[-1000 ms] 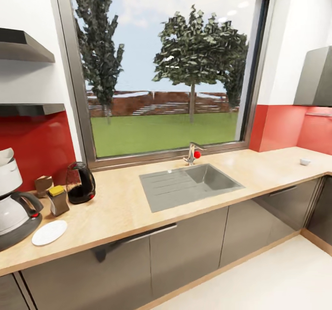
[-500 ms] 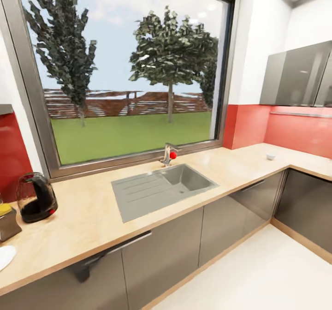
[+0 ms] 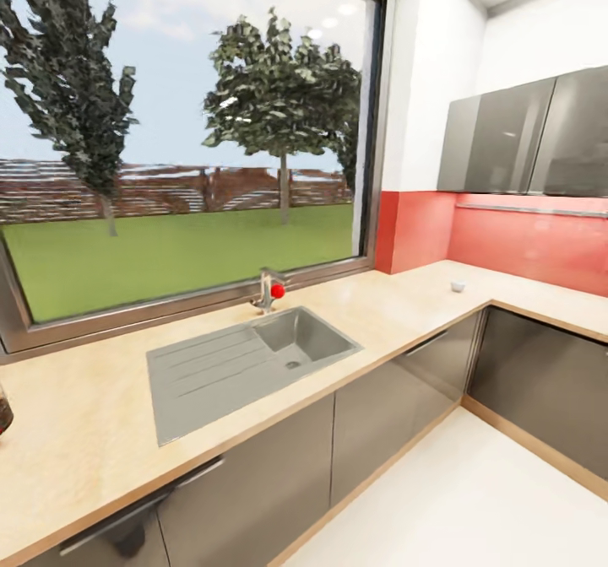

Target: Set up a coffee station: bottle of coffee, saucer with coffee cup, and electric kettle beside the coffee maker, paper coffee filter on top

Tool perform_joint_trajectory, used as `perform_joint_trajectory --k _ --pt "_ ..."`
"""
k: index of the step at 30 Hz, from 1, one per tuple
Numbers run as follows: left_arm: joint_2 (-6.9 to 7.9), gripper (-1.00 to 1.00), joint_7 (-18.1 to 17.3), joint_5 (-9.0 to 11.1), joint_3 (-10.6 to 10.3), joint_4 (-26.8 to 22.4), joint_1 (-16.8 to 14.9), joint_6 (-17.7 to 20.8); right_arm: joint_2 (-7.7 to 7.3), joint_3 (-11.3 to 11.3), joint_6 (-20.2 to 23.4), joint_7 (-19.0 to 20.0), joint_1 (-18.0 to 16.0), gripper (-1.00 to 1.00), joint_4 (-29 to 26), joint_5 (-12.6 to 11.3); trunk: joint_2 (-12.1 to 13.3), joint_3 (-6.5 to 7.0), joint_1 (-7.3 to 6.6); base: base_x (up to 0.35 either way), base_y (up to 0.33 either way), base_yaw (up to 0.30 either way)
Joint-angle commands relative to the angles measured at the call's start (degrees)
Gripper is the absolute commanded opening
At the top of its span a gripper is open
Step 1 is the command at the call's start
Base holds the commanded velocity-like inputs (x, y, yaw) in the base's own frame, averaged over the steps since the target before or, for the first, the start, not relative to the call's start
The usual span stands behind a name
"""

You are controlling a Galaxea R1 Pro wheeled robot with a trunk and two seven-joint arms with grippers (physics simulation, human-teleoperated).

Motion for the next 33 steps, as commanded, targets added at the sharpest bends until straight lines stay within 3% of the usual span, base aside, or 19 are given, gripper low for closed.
perform_joint_trajectory --k 1,7,22,33 --pt "-0.01 1.0 -0.07 0.17 0.34 0.05 -0.05 -0.25 0.0 0.44 -0.13 0.2 -0.05 1.0 0.02 -0.47 -0.08 -0.11 0.05 0.273 -0.205 -0.014" --pt "-0.01 1.0 -0.04 0.17 0.27 0.05 -0.05 -0.29 0.95 0.53 -0.09 0.31 -0.05 1.0 -1.87 -0.42 -0.08 -0.11 0.05 0.274 -0.206 -0.004" --pt "-0.21 1.0 0.01 0.09 0.25 0.05 -0.05 -0.32 1.01 0.11 -0.44 0.31 -0.05 1.0 -2.25 -0.59 -0.08 -0.45 0.05 0.274 -0.21 -0.007" --pt "-0.28 1.0 0.08 0.08 0.25 0.05 -0.05 -0.32 0.98 0.01 -0.44 0.32 -0.05 1.0 -2.24 -0.68 -0.08 -1.2 0.05 0.24 -0.243 -0.194"
